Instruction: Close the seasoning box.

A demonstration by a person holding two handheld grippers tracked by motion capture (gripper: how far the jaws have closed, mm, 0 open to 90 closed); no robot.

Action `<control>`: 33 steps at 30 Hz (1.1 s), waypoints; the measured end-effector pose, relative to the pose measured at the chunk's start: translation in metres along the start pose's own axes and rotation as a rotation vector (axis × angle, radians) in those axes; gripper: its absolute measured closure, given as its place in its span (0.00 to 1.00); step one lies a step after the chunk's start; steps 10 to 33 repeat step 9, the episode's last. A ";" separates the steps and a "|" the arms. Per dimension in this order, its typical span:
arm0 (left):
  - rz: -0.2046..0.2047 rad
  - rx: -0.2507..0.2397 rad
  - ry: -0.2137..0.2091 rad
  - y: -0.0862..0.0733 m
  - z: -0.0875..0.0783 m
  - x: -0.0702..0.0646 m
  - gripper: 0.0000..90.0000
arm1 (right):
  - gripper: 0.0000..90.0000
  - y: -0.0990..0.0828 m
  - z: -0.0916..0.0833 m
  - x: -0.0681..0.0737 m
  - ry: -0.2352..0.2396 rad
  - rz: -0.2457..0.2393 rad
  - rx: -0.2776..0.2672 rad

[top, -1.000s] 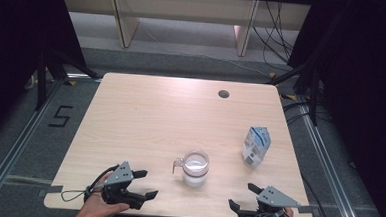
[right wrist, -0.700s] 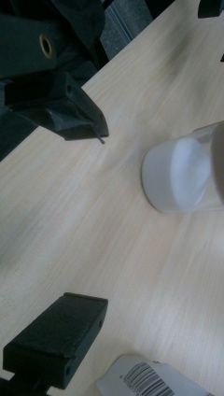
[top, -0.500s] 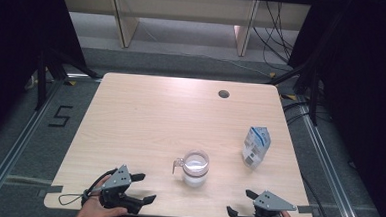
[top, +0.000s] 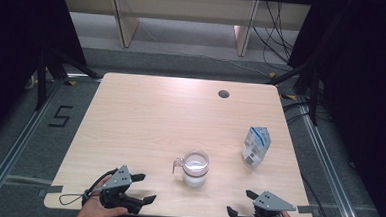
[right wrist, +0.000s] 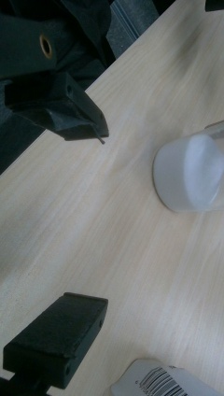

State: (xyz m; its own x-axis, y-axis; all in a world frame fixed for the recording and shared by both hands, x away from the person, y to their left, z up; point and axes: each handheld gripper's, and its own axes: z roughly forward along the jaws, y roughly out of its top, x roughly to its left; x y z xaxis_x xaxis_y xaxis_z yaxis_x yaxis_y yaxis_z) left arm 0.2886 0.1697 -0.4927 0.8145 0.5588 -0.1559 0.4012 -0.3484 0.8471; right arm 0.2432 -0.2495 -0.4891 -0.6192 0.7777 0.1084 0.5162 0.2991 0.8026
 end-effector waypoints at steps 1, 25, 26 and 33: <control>0.000 0.000 0.000 0.000 0.000 0.000 0.22 | 0.18 0.000 0.000 -0.001 -0.003 -0.002 0.000; -0.028 -0.008 0.003 -0.001 0.001 0.000 0.22 | 0.18 0.000 0.001 -0.002 -0.013 -0.003 0.004; -0.028 -0.008 0.003 -0.001 0.001 0.000 0.22 | 0.18 0.000 0.001 -0.002 -0.013 -0.003 0.004; -0.028 -0.008 0.003 -0.001 0.001 0.000 0.22 | 0.18 0.000 0.001 -0.002 -0.013 -0.003 0.004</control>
